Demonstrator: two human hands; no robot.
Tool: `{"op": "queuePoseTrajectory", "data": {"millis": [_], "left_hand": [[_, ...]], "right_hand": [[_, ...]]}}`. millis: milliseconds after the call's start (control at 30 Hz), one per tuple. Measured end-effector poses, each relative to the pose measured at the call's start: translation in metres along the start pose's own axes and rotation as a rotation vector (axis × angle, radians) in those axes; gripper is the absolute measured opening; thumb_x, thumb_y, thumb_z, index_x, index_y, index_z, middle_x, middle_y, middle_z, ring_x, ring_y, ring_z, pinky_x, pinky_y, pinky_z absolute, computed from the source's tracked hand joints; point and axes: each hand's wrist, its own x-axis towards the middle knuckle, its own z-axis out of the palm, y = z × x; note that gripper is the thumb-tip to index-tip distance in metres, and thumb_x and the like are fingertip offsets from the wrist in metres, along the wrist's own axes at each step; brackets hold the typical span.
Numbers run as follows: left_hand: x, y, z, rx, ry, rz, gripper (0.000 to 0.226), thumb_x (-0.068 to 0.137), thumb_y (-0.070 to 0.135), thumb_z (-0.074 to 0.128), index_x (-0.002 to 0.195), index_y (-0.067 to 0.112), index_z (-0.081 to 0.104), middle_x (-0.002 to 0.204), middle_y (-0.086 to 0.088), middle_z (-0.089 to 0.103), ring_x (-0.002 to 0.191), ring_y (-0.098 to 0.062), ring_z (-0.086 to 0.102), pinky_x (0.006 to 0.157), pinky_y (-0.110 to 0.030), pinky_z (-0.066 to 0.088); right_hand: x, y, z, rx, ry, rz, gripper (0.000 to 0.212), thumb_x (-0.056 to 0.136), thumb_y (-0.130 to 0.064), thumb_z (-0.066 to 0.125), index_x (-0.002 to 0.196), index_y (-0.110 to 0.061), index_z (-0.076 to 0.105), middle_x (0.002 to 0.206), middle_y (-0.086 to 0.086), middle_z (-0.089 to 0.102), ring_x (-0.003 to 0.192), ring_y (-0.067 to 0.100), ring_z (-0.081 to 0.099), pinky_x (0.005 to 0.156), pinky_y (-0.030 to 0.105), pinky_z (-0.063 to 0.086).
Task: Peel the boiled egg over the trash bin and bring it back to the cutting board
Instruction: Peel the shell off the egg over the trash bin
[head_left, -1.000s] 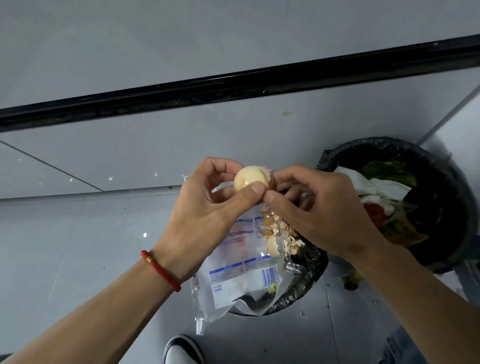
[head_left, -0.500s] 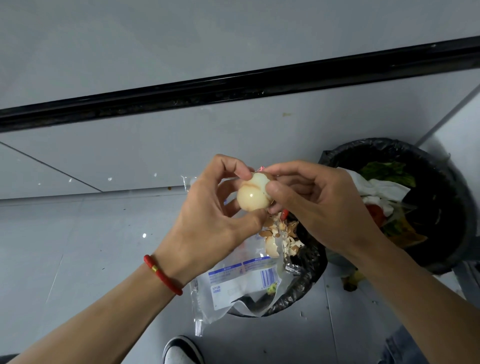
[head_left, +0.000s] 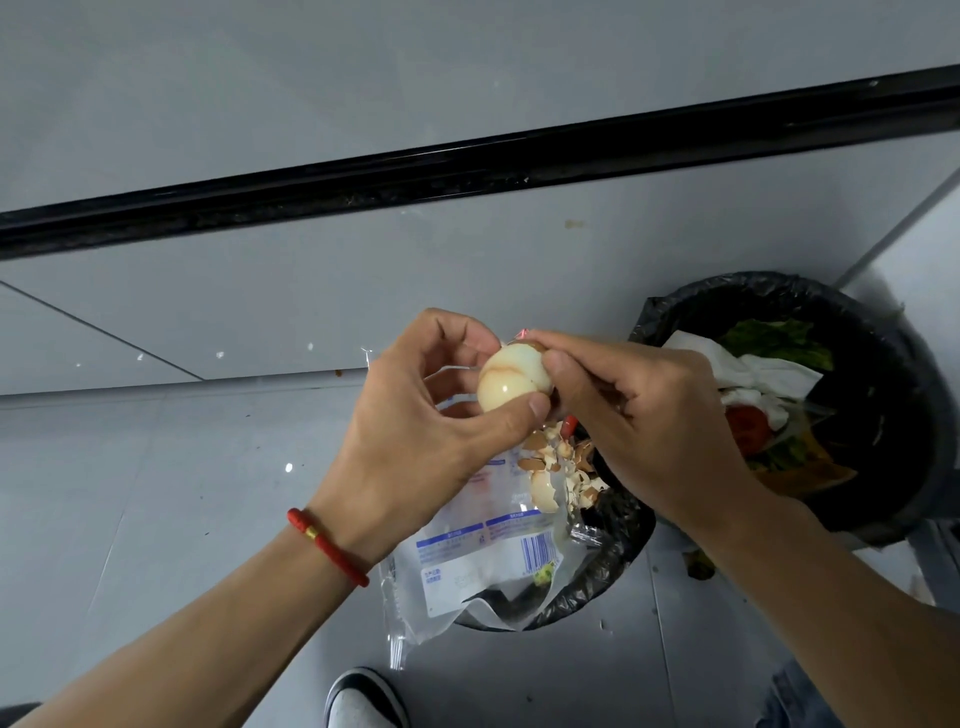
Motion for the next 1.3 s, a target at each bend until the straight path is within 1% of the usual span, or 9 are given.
{"op": "queuePoseTrajectory", "data": {"millis": [167, 300, 400, 600, 733, 867, 1067, 1200, 1300], "left_hand": [[0.0, 0.001, 0.001, 0.023, 0.011, -0.027, 0.037, 0.072, 0.011, 0.091, 0.095, 0.019, 0.064, 0.085, 0.01, 0.07, 0.079, -0.012, 0.073, 0.068, -0.035, 0.066], [0.001, 0.002, 0.001, -0.004, 0.003, -0.052, 0.038, 0.072, 0.007, 0.09, 0.1, 0.014, 0.065, 0.081, 0.014, 0.071, 0.074, -0.004, 0.072, 0.068, -0.02, 0.059], [0.001, 0.003, 0.001, -0.029, 0.008, -0.087, 0.039, 0.071, 0.005, 0.089, 0.101, 0.012, 0.065, 0.08, 0.011, 0.071, 0.072, -0.004, 0.073, 0.066, -0.017, 0.057], [0.002, 0.005, 0.0, -0.082, -0.012, -0.14, 0.037, 0.073, 0.002, 0.087, 0.103, 0.009, 0.067, 0.075, 0.008, 0.071, 0.069, -0.008, 0.071, 0.066, -0.019, 0.059], [0.002, 0.006, -0.001, -0.105, -0.016, -0.166, 0.037, 0.074, 0.001, 0.086, 0.104, 0.009, 0.067, 0.085, -0.004, 0.075, 0.077, -0.021, 0.074, 0.074, -0.031, 0.064], [0.004, 0.006, -0.003, -0.108, -0.026, -0.182, 0.038, 0.075, -0.001, 0.085, 0.107, 0.008, 0.067, 0.095, -0.015, 0.077, 0.079, -0.017, 0.073, 0.072, -0.024, 0.062], [0.006, 0.007, -0.008, 0.046, -0.014, -0.111, 0.038, 0.075, 0.007, 0.087, 0.107, 0.015, 0.068, 0.096, -0.006, 0.076, 0.084, -0.012, 0.075, 0.076, -0.02, 0.06], [0.006, 0.007, -0.007, 0.097, -0.005, -0.087, 0.037, 0.076, 0.007, 0.087, 0.107, 0.017, 0.069, 0.1, -0.01, 0.074, 0.087, -0.017, 0.076, 0.077, -0.024, 0.062], [0.004, 0.007, -0.006, 0.18, 0.031, -0.069, 0.035, 0.075, 0.012, 0.089, 0.103, 0.021, 0.069, 0.097, -0.003, 0.076, 0.084, -0.014, 0.077, 0.076, -0.031, 0.065]], "right_hand": [[0.0, -0.001, 0.005, -0.14, 0.044, -0.11, 0.023, 0.104, -0.01, 0.058, 0.11, 0.002, 0.077, 0.086, 0.01, 0.08, 0.071, 0.016, 0.074, 0.07, 0.023, 0.056], [0.0, 0.0, 0.004, -0.14, 0.055, -0.107, 0.02, 0.102, -0.008, 0.06, 0.107, 0.001, 0.078, 0.078, 0.009, 0.078, 0.065, 0.012, 0.072, 0.066, 0.024, 0.055], [0.0, 0.001, 0.004, -0.133, 0.048, -0.102, 0.018, 0.101, -0.006, 0.062, 0.105, 0.0, 0.078, 0.077, 0.009, 0.078, 0.065, 0.011, 0.072, 0.065, 0.024, 0.056], [0.0, 0.004, 0.003, -0.044, 0.041, -0.03, 0.014, 0.1, -0.005, 0.066, 0.107, -0.001, 0.078, 0.075, 0.005, 0.08, 0.063, 0.005, 0.076, 0.059, 0.026, 0.061], [0.001, 0.007, 0.003, 0.118, 0.049, 0.108, 0.012, 0.1, -0.005, 0.067, 0.101, -0.003, 0.079, 0.072, 0.002, 0.08, 0.061, 0.002, 0.077, 0.056, 0.033, 0.064], [0.002, 0.009, 0.002, 0.186, 0.06, 0.173, 0.013, 0.1, -0.003, 0.066, 0.099, -0.003, 0.079, 0.065, 0.001, 0.077, 0.056, 0.005, 0.076, 0.056, 0.033, 0.065], [0.004, 0.01, -0.003, -0.044, -0.019, 0.029, 0.014, 0.093, -0.006, 0.067, 0.096, -0.006, 0.081, 0.068, 0.003, 0.078, 0.055, 0.014, 0.071, 0.052, 0.024, 0.057], [0.004, 0.009, -0.003, -0.094, -0.01, 0.003, 0.025, 0.095, -0.017, 0.058, 0.091, -0.007, 0.081, 0.075, 0.008, 0.078, 0.059, 0.025, 0.073, 0.055, 0.041, 0.059], [0.005, 0.007, -0.005, -0.1, 0.041, -0.022, 0.017, 0.097, -0.013, 0.067, 0.086, -0.004, 0.077, 0.077, 0.007, 0.076, 0.064, 0.024, 0.072, 0.058, 0.041, 0.059]]}}
